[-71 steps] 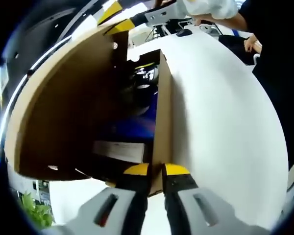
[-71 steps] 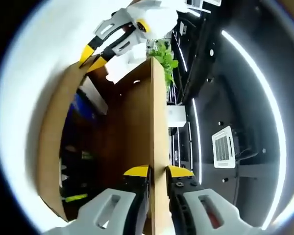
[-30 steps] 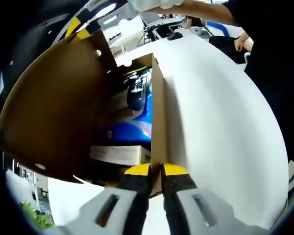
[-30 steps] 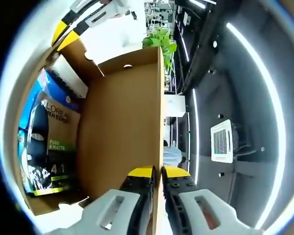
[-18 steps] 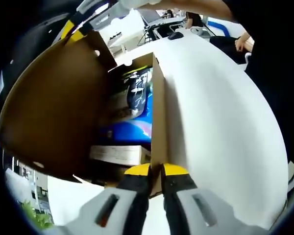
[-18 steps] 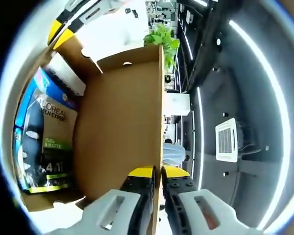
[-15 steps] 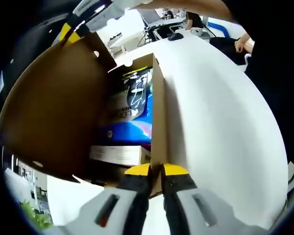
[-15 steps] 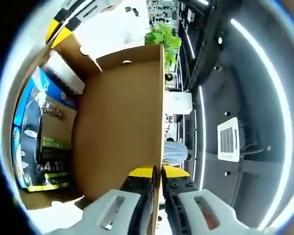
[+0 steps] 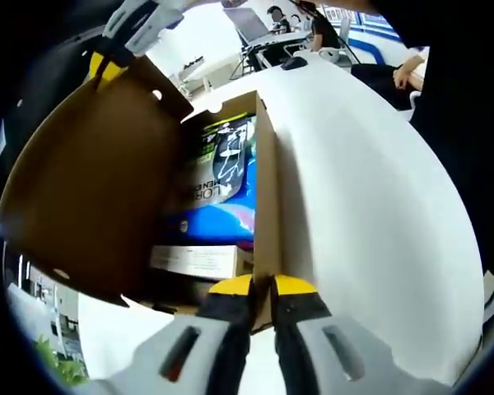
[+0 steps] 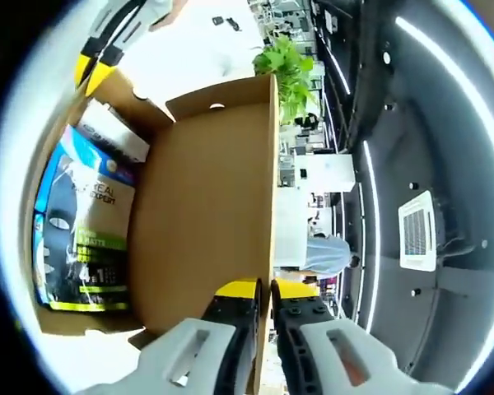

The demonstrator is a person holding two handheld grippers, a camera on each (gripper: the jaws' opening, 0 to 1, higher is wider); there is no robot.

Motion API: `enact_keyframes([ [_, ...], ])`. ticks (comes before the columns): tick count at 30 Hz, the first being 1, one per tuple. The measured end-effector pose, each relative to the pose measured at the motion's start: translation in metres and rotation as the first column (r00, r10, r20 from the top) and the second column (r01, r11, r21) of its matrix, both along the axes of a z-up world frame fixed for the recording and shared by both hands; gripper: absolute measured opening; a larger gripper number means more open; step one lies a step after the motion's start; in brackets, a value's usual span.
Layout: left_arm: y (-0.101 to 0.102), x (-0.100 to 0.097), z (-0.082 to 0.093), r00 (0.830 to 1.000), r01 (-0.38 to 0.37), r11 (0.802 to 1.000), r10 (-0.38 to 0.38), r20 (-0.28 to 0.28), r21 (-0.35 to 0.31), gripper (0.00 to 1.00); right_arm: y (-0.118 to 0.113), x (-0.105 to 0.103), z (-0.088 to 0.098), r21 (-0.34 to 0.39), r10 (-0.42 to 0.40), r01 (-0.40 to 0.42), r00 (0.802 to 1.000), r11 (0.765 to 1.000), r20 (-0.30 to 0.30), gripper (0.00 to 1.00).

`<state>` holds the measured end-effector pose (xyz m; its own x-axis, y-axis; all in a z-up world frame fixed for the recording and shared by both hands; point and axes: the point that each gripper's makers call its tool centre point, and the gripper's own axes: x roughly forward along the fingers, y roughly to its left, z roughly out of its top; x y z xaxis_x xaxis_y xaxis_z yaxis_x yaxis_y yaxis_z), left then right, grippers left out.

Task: Operate the shoe box by opening the lid, removing the specified soft item, and placing it in the target area until the item is outside and the box remains undamaged.

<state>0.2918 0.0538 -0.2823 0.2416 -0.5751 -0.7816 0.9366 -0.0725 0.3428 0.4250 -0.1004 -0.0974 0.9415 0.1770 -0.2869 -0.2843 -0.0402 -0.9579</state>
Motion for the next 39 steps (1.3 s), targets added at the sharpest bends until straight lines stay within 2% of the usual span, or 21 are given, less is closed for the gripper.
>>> enact_keyframes([
  [6, -0.001, 0.0, 0.0, 1.0, 0.002, 1.0, -0.002, 0.0, 0.002, 0.07, -0.002, 0.012, 0.0, 0.013, -0.002, 0.003, 0.997, 1.0, -0.075, 0.04],
  [10, -0.002, 0.009, -0.001, 1.0, 0.006, 1.0, -0.006, 0.002, 0.004, 0.07, -0.003, 0.02, -0.001, 0.036, -0.001, 0.006, 0.991, 0.999, -0.131, 0.04],
  [18, -0.003, 0.017, -0.001, 1.0, 0.008, 1.0, -0.008, 0.004, 0.001, 0.07, -0.004, 0.036, -0.004, 0.037, -0.017, 0.025, 0.98, 0.999, -0.2, 0.03],
  [20, -0.002, 0.014, 0.0, 1.0, 0.013, 1.0, -0.013, 0.007, 0.001, 0.07, -0.004, 0.041, -0.005, 0.048, -0.018, 0.031, 0.969, 0.998, -0.245, 0.03],
  [27, -0.001, 0.005, 0.001, 1.0, 0.018, 1.0, -0.018, 0.009, 0.0, 0.07, -0.006, 0.055, -0.01, 0.047, -0.018, 0.036, 0.942, 0.998, -0.334, 0.03],
  [34, -0.001, -0.009, 0.003, 0.999, 0.03, 1.0, -0.03, 0.01, 0.0, 0.07, -0.008, 0.069, -0.017, 0.067, -0.014, 0.046, 0.909, 0.997, -0.417, 0.03],
  [39, -0.001, -0.009, 0.002, 0.999, 0.032, 0.999, -0.032, 0.013, 0.003, 0.07, -0.009, 0.076, -0.021, 0.066, -0.006, 0.041, 0.885, 0.997, -0.466, 0.03],
])
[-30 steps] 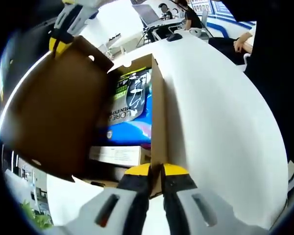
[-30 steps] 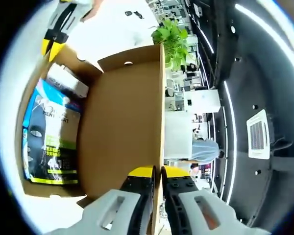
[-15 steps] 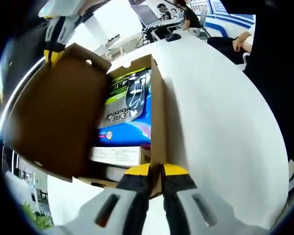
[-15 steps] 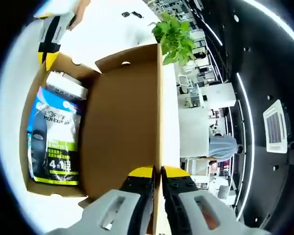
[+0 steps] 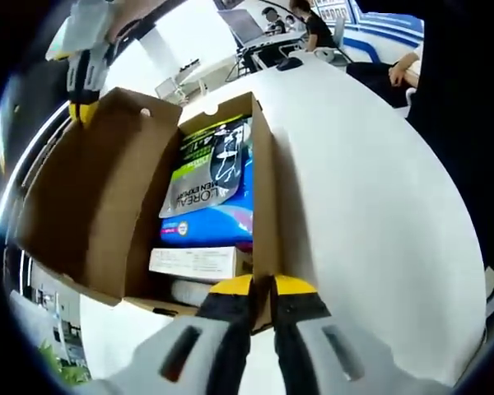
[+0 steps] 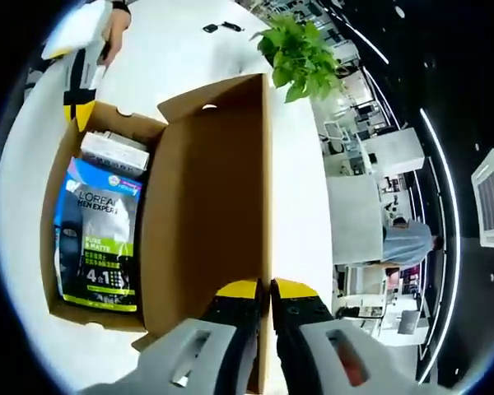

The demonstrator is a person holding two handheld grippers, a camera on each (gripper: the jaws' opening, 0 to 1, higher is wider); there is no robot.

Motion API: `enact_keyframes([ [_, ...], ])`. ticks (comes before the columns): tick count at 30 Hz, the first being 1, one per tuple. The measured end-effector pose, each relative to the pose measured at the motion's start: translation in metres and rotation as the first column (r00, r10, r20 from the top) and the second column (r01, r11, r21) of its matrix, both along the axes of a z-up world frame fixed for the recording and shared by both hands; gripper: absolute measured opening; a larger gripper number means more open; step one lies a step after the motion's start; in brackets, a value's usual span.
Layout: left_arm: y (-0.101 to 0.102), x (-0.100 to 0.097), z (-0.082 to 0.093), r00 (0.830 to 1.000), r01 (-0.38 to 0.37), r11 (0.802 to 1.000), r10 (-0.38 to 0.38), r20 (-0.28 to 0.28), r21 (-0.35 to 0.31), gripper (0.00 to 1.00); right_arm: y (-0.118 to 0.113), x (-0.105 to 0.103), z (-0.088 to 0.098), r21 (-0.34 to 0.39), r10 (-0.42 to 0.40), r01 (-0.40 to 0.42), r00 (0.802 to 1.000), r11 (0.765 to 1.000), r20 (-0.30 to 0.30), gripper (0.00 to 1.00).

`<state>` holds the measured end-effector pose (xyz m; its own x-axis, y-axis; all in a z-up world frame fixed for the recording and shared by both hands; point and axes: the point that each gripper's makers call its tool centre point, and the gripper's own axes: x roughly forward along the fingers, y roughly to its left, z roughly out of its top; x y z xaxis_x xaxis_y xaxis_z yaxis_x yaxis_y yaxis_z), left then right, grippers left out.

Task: Operate the shoe box by opening the lid, removing the specified soft item, and placing it in the target area until the item is outside and the box remains undamaged.

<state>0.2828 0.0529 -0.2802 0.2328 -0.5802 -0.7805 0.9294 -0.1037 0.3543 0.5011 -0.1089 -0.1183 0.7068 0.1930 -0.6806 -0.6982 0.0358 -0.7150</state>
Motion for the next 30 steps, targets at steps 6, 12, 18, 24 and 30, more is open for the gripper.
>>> enact_keyframes([
  [6, 0.0, 0.003, -0.001, 1.0, 0.003, 1.0, -0.003, 0.004, 0.001, 0.07, -0.002, 0.014, -0.008, 0.005, -0.004, 0.005, 0.998, 1.0, -0.056, 0.03],
  [12, -0.001, 0.004, -0.002, 1.0, 0.002, 1.0, -0.002, 0.001, 0.001, 0.07, -0.005, 0.03, -0.02, 0.018, -0.006, 0.008, 0.993, 1.0, -0.116, 0.03],
  [18, -0.002, 0.006, -0.002, 1.0, 0.007, 1.0, -0.007, 0.002, -0.002, 0.07, -0.006, 0.04, -0.031, 0.048, -0.006, 0.014, 0.984, 0.999, -0.179, 0.03],
  [24, -0.002, 0.008, -0.003, 1.0, 0.009, 1.0, -0.009, 0.007, 0.003, 0.07, -0.007, 0.048, -0.04, 0.065, 0.0, 0.015, 0.975, 0.998, -0.224, 0.03],
  [30, -0.003, 0.012, -0.004, 1.0, 0.016, 1.0, -0.016, 0.015, 0.004, 0.07, -0.008, 0.053, -0.05, 0.089, 0.037, -0.01, 0.952, 0.996, -0.305, 0.03],
])
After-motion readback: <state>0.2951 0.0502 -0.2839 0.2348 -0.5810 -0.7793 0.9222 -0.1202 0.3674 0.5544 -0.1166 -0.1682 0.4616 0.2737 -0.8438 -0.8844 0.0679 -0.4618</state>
